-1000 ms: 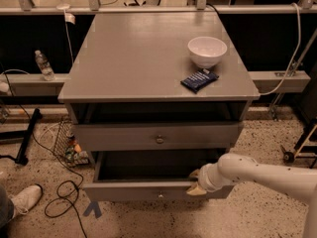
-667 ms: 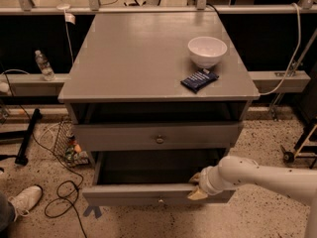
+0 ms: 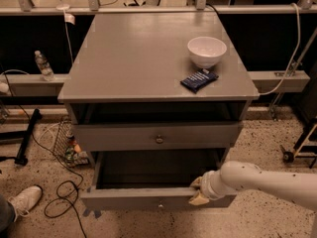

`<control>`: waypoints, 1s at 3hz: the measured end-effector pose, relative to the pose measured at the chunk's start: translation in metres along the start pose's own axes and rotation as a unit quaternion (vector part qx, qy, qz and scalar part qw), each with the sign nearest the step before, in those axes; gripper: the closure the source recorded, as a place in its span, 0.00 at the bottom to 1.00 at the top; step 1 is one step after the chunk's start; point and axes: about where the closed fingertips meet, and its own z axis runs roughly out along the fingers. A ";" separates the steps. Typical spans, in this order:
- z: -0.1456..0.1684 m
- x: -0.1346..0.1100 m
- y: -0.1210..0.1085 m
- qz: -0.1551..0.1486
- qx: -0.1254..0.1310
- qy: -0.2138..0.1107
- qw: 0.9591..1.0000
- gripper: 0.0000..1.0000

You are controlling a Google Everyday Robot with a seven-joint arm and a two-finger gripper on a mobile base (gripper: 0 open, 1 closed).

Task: Open middle drawer

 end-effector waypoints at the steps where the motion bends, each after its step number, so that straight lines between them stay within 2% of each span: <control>1: -0.002 -0.001 0.000 0.000 0.000 0.000 1.000 1.00; 2: -0.005 0.005 0.011 0.009 0.003 0.000 1.000 1.00; 3: -0.005 0.004 0.011 0.009 0.003 0.000 1.000 1.00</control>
Offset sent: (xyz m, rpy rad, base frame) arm -0.2025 -0.0827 -0.0217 0.0513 0.0214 -0.3069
